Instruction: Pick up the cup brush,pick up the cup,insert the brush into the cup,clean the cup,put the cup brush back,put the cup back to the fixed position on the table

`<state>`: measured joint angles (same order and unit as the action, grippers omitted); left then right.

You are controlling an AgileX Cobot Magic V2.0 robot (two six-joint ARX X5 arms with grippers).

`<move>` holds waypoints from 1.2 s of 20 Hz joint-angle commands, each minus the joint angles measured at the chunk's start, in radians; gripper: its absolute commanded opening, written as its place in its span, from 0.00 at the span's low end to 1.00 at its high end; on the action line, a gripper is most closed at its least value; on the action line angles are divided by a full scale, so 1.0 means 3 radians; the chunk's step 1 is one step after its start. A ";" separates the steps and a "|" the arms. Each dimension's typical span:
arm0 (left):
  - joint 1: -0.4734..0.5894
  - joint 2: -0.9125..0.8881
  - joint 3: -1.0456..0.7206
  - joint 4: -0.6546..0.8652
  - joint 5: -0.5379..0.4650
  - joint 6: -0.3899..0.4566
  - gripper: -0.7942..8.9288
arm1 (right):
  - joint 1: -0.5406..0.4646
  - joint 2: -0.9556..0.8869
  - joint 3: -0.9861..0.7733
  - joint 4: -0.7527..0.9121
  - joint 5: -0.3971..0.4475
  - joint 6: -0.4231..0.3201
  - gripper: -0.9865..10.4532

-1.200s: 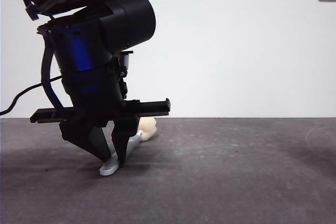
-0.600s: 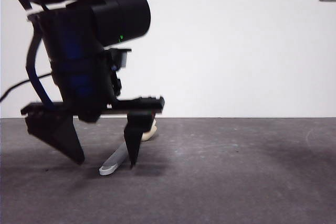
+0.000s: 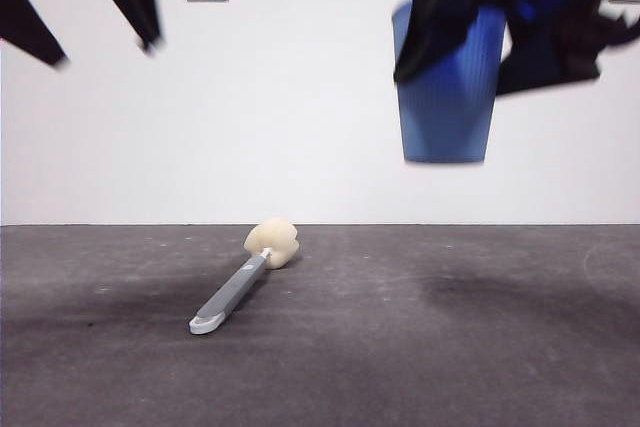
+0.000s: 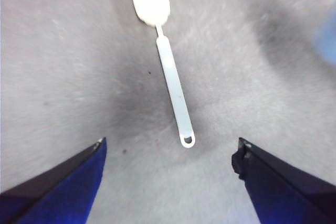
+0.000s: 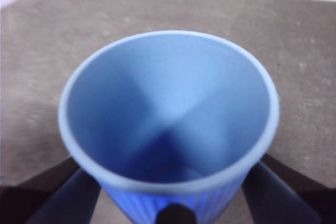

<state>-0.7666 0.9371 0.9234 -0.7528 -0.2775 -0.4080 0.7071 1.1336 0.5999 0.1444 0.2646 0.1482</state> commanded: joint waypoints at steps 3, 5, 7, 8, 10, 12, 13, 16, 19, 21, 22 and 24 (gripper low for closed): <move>-0.0005 -0.0484 -0.0020 -0.0313 0.0083 0.0067 0.50 | -0.0332 0.0683 -0.0046 0.0721 -0.0336 -0.0198 0.08; -0.0005 -0.0587 -0.0020 -0.0440 0.0080 0.0067 0.50 | -0.0476 0.0996 -0.0046 0.1010 -0.0422 -0.0212 0.08; -0.0005 -0.0614 -0.0020 -0.0506 0.0079 0.0067 0.50 | -0.0605 0.1261 -0.0046 0.1259 -0.0582 -0.0242 0.08; -0.0005 -0.0614 -0.0020 -0.0519 0.0078 0.0067 0.50 | -0.0660 0.1400 -0.0046 0.1382 -0.0628 -0.0266 0.08; -0.0005 -0.0614 -0.0020 -0.0512 0.0078 0.0067 0.50 | -0.0715 0.1621 -0.0046 0.1554 -0.0628 -0.0324 0.08; -0.0005 -0.0610 -0.0020 -0.0491 0.0069 0.0067 0.50 | -0.0743 0.1790 -0.0046 0.1709 -0.0717 -0.0407 0.08; -0.0005 -0.0610 -0.0020 -0.0472 0.0064 0.0067 0.50 | -0.0743 0.1854 -0.0046 0.1778 -0.0713 -0.0418 0.08; -0.0005 -0.0610 -0.0020 -0.0455 0.0060 0.0067 0.50 | -0.0743 0.1991 -0.0046 0.1874 -0.0710 -0.0440 0.08; -0.0005 -0.0610 -0.0020 -0.0455 0.0058 0.0067 0.50 | -0.0736 0.2004 -0.0046 0.1835 -0.0710 -0.0487 0.12; -0.0005 -0.0610 -0.0020 -0.0455 0.0058 0.0067 0.50 | -0.0732 0.2003 -0.0046 0.1834 -0.0701 -0.0493 0.26; -0.0005 -0.0610 -0.0020 -0.0456 0.0057 0.0067 0.50 | -0.0732 0.2000 -0.0046 0.1834 -0.0701 -0.0491 0.33; -0.0005 -0.0610 -0.0020 -0.0456 0.0058 0.0067 0.50 | -0.0732 0.1999 -0.0046 0.1806 -0.0701 -0.0490 0.37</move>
<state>-0.7666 0.7551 0.9234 -0.8967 -0.2558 -0.4000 0.4850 1.7138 0.5961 0.7074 0.0525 0.0071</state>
